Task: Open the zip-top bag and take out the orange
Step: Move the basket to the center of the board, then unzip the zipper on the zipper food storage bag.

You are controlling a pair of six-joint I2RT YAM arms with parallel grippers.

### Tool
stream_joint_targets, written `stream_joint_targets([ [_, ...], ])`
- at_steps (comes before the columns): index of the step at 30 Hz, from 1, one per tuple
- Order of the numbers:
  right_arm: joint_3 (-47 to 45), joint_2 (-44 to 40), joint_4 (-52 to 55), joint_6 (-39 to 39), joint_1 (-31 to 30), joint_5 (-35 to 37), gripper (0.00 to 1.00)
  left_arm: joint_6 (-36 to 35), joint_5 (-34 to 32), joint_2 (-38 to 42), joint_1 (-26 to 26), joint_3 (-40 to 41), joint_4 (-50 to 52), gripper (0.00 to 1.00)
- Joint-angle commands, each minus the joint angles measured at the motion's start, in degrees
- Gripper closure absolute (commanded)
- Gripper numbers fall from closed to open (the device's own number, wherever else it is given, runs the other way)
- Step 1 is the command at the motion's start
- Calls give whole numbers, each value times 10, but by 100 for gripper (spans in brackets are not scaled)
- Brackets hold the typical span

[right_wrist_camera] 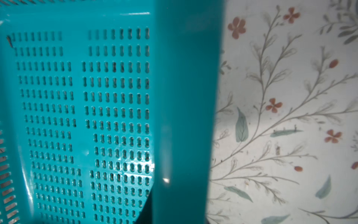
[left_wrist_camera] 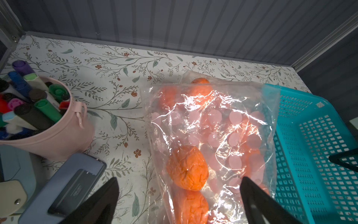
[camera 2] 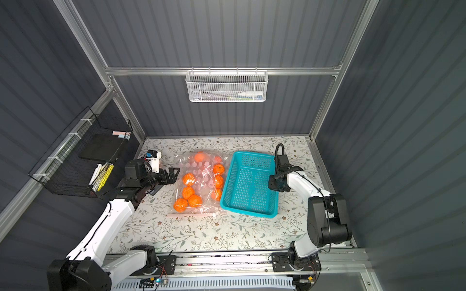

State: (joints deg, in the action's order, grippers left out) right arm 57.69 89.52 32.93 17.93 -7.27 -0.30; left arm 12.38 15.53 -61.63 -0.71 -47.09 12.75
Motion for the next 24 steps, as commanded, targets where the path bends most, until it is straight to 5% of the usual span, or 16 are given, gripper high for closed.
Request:
stream_joint_targets([
  [1, 27, 19, -1, -39, 24, 52, 85, -15, -3, 15, -3, 4, 10, 1],
  [5, 70, 46, 15, -53, 51, 39, 82, -22, -3, 5, -3, -8, 21, 2],
  [8, 81, 32, 11, -60, 52, 8, 49, -29, -13, 10, -3, -9, 31, 2],
  [11, 63, -34, -9, -59, 48, -16, 35, -30, -23, 25, -3, 0, 34, 2],
  [15, 27, -168, -45, -51, 13, -100, 34, -27, -37, 47, -3, 10, 32, 2],
  [19, -17, -288, -84, 11, -63, -266, 38, -27, -46, 63, -3, 16, 28, 3],
  [24, -87, -319, -132, 155, -229, -266, 51, -23, -41, 66, -3, 18, 21, 3],
])
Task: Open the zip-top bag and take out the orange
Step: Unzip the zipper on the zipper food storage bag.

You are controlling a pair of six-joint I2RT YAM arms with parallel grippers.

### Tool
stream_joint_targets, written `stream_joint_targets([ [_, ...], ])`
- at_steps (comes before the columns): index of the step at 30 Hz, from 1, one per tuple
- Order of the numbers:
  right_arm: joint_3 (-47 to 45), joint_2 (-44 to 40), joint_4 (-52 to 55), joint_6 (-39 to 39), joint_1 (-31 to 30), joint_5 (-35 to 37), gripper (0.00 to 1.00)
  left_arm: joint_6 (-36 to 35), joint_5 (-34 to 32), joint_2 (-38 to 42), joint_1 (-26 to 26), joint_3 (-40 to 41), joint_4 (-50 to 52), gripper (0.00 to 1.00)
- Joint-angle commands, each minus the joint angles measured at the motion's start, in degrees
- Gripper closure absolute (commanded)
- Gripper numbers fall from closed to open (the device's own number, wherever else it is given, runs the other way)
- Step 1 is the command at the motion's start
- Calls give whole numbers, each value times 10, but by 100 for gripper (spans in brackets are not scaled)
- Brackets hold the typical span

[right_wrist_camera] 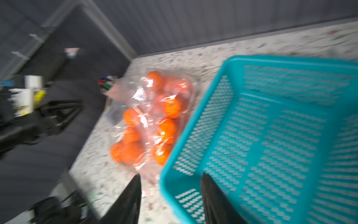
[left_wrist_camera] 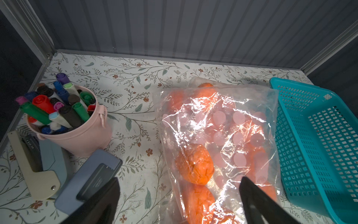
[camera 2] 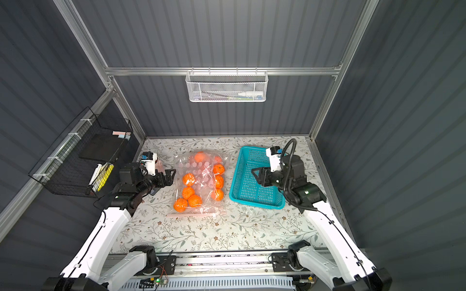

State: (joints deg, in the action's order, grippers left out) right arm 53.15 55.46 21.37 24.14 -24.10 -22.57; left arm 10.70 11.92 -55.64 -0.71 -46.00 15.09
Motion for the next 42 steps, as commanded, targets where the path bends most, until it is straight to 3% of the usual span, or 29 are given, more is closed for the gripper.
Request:
stream_joint_targets([
  [1, -50, 31, -24, 110, -105, -29, 53, -7, -5, 5, -3, 7, -2, 3],
  [5, -41, 114, -4, 128, -238, 49, 55, -6, -5, 10, -3, 8, -1, 3],
  [8, -47, 199, -32, 181, -293, 81, 59, -8, -5, 12, -3, 11, -2, 3],
  [11, -64, 248, -98, 221, -326, 97, 56, -9, -7, 11, -3, 10, 1, 3],
  [21, -73, 338, -179, 291, -336, 171, 53, -11, -7, 15, -3, 11, 1, 3],
  [30, -49, 379, -231, 305, -336, 135, 53, -12, -6, 15, -3, 12, 1, 3],
  [42, -22, 359, -236, 310, -336, 117, 73, -11, -7, 17, -3, 12, 1, 3],
])
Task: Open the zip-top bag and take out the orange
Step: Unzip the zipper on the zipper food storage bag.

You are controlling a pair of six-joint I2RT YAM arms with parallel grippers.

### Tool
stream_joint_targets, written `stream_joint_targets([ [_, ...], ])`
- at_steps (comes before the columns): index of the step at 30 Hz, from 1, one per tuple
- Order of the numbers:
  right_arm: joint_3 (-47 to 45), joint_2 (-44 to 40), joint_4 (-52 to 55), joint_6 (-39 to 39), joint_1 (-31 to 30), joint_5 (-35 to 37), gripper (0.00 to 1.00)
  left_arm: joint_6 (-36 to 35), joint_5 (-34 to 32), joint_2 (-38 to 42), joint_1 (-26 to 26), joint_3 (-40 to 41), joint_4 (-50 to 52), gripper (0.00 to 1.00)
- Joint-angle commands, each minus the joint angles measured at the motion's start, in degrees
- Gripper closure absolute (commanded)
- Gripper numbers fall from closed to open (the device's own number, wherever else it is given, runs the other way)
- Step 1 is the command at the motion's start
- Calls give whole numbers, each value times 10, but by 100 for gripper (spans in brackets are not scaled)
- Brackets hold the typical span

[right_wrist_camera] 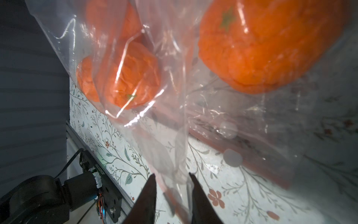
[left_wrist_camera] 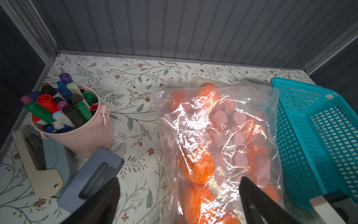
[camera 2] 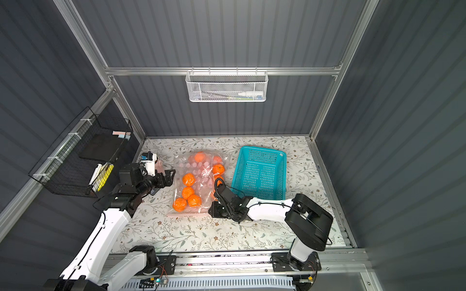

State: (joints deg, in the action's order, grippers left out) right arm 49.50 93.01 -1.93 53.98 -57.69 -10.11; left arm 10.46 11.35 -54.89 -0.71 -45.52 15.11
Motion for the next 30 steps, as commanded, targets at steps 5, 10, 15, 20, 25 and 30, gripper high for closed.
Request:
stream_joint_targets([
  [5, 16, -31, 7, 18, 0, -5, 78, -9, -1, 9, -3, 8, 0, 3],
  [10, 16, -40, 9, 28, -1, -11, 73, -9, -2, 9, -3, 7, 1, 3],
  [15, 15, -44, 16, 36, -1, -34, 71, -9, -3, 9, -3, 7, 1, 3],
  [20, -2, -56, 10, 51, 0, -45, 75, -9, -2, 8, -3, 7, 1, 3],
  [25, -19, -55, -12, 68, -1, -71, 71, -9, -2, 7, -3, 8, 0, 3],
  [30, -18, -45, -6, 66, -2, -74, 65, -9, -2, 7, -2, 7, 0, 3],
])
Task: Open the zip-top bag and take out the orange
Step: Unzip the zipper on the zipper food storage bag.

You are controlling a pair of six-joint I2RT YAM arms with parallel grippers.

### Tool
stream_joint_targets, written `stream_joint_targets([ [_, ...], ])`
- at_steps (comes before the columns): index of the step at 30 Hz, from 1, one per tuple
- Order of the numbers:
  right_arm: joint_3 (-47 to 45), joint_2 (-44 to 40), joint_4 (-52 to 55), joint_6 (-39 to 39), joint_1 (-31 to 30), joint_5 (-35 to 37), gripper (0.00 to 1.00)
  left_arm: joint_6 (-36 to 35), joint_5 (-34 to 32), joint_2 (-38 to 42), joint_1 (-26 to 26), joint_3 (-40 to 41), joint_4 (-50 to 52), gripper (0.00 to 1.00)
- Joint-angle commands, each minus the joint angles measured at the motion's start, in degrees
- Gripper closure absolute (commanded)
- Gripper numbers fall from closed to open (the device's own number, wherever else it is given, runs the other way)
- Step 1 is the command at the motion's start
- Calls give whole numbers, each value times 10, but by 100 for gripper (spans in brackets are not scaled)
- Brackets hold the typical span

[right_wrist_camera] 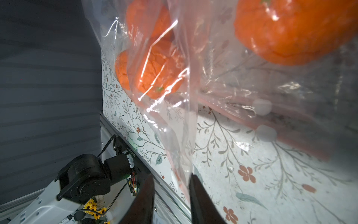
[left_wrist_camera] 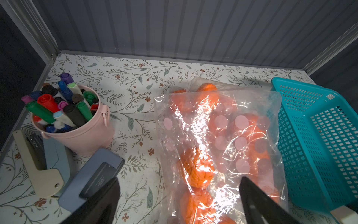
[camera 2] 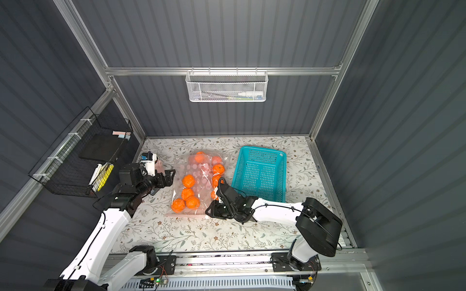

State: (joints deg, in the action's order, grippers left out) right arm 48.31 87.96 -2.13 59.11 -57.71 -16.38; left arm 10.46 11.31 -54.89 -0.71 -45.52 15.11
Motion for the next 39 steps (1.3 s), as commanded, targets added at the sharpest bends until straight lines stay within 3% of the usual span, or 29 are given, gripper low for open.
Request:
stream_joint_targets([
  [1, -7, 12, -8, 16, -2, -11, 65, -9, -1, 7, -3, 8, 0, 3],
  [4, -9, 30, -25, 25, -2, -54, 66, -10, -1, 6, -3, 7, 0, 3],
  [17, -42, 52, -67, 48, -28, -56, 62, -10, 3, 1, -3, 8, -1, 3],
  [30, -35, 28, -43, 29, -26, -23, 78, -8, 0, 2, -3, 8, -2, 3],
  [39, -32, 10, -33, 28, -25, 19, 76, -7, -1, 3, -3, 9, 0, 3],
])
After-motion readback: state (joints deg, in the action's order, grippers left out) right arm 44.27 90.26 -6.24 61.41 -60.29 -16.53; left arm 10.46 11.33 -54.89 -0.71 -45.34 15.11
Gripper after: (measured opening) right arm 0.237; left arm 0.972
